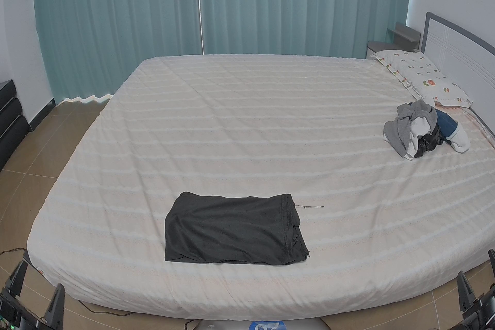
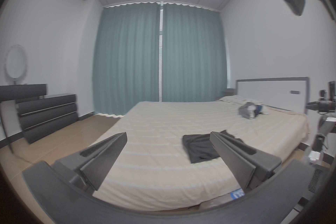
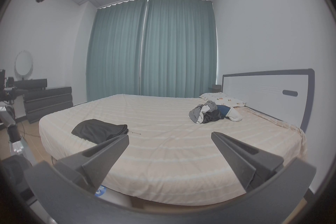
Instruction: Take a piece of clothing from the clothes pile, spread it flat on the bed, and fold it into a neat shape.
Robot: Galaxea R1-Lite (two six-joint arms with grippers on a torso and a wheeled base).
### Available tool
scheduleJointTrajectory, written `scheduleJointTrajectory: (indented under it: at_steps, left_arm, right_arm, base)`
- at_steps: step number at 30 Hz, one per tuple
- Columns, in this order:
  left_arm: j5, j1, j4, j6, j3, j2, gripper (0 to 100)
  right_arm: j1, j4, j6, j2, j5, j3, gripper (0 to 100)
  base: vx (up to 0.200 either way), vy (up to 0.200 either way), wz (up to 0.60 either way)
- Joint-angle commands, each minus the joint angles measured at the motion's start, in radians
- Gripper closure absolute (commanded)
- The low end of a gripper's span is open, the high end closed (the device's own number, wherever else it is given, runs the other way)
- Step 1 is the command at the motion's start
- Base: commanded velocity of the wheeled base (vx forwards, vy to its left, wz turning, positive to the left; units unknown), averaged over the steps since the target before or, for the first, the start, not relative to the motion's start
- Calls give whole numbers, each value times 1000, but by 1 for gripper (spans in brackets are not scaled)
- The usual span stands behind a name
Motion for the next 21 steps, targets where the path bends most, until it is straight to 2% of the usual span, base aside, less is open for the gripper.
scheduleJointTrajectory:
  at_steps: [1,3,9,21]
  left_arm:
    - [-1,-3,21,22,18,-10,0]
    - [-27,-3,24,42,18,-10,0]
    - [-26,-1,28,15,18,-10,0]
    - [-26,-1,27,19,16,-10,0]
  right_arm:
    - [0,3,34,-10,-14,17,0]
    - [0,2,37,-10,-13,18,0]
    - [0,2,36,-11,-13,18,0]
    - [0,3,36,-11,-13,17,0]
  base:
    - [0,0,0]
    - [0,0,0]
    - [0,0,0]
    - [0,0,0]
